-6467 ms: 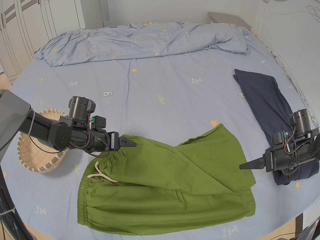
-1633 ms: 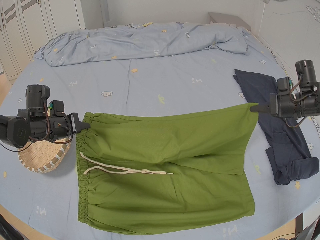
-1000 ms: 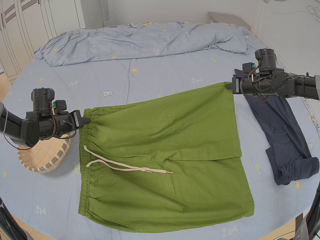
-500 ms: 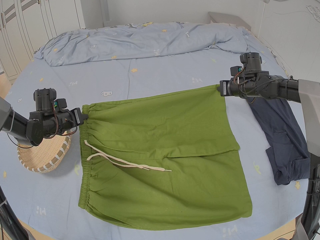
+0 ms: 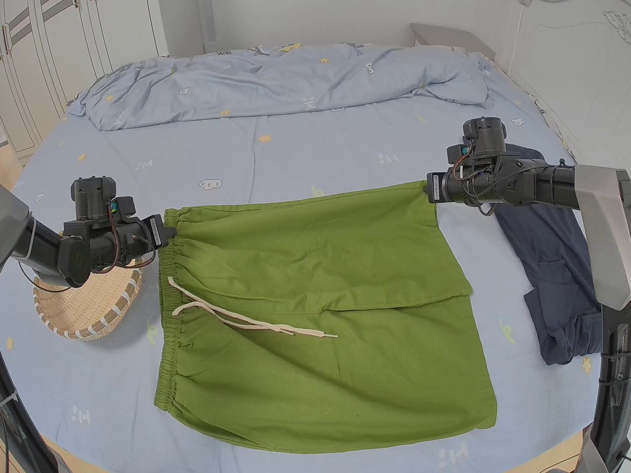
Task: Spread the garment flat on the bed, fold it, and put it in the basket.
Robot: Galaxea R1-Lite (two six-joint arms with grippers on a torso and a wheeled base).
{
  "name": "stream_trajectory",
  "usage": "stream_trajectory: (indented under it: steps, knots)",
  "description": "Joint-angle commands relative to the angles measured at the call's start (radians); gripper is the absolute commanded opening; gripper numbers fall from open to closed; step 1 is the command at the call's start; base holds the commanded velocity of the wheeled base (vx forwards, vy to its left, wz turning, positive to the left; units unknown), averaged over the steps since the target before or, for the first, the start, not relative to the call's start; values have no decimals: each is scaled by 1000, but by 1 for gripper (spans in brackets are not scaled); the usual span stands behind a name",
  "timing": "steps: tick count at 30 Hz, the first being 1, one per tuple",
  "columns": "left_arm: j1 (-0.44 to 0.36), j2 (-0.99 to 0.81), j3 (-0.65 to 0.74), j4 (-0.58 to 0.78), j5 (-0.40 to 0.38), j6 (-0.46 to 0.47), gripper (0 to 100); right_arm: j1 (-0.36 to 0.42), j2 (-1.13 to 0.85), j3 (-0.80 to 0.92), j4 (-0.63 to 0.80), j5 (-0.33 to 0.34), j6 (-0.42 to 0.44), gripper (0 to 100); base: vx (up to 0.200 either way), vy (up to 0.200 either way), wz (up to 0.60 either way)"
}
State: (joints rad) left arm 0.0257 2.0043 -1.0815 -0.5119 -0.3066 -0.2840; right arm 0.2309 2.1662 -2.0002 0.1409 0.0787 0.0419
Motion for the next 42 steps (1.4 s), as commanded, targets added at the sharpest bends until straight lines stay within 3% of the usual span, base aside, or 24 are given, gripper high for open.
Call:
stream_trajectory:
  steps: [1, 12, 16, 19, 20, 24, 27, 28, 29, 30, 31, 34, 42]
  knots:
    - [-12, 5, -9, 0, 0, 0, 100, 1, -3, 0, 0, 3, 4, 100, 0, 0, 0]
    - [-46, -65, 5, -42, 24, 3, 100, -1, -37, 0, 0, 4, 12, 100, 0, 0, 0]
    - [-73, -163, 68, -42, 43, 3, 100, -7, -98, 0, 42, 4, 75, 100, 0, 0, 0]
    - [-73, -163, 68, -42, 43, 3, 100, -7, -98, 0, 42, 4, 75, 100, 0, 0, 0]
    - [-99, -295, 235, -42, 43, 2, 100, -28, -229, 89, 178, 21, 170, 100, 0, 0, 0]
    - [-109, -338, 353, -40, 43, 3, 100, -48, -358, 359, 158, 70, 240, 100, 0, 0, 0]
    - [-99, -357, 469, -40, 30, -4, 100, -54, -502, 670, 51, 128, 276, 100, 0, 0, 0]
    - [-99, -357, 469, -40, 30, -4, 100, -54, -502, 670, 51, 128, 276, 100, 0, 0, 0]
    - [-92, -361, 526, -40, 7, -7, 100, -50, -572, 822, -35, 161, 273, 100, 0, 0, 0]
    - [-87, -363, 566, -40, -14, -6, 100, -50, -572, 822, -35, 161, 273, 100, 0, 0, 0]
    - [-84, -366, 588, -40, -28, -6, 100, -47, -637, 974, -130, 208, 268, 100, 0, 0, 0]
    - [-78, -394, 684, -40, -82, -10, 100, -45, -713, 1150, -256, 271, 268, 100, 0, 0, 0]
    - [-76, -521, 899, -42, -91, 0, 100, -11, -769, 1253, -285, 280, 271, 100, 0, 0, 0]
